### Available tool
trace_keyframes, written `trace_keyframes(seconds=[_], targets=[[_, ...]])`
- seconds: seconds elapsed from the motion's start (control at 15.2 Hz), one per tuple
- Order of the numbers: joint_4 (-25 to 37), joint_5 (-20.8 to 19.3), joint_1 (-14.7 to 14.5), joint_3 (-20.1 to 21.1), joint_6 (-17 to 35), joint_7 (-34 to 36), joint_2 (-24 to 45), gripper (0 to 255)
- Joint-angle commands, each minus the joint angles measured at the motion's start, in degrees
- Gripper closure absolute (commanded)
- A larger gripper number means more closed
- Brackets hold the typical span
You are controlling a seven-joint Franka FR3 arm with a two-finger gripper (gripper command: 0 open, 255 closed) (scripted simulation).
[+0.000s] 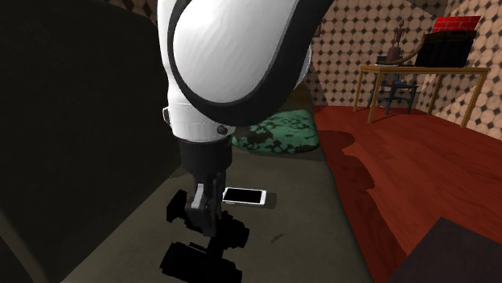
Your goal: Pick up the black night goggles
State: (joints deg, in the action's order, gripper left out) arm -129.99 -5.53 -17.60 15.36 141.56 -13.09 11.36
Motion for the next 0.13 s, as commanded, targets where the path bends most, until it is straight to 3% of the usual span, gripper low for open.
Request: trace_keyframes(seconds=[0.0,0.07], targets=[[0.14,0.43,0.03,0.19,-0.96,-0.19,-0.89,255],[0.13,0.43,0.03,0.19,-0.96,-0.20,-0.89,255]])
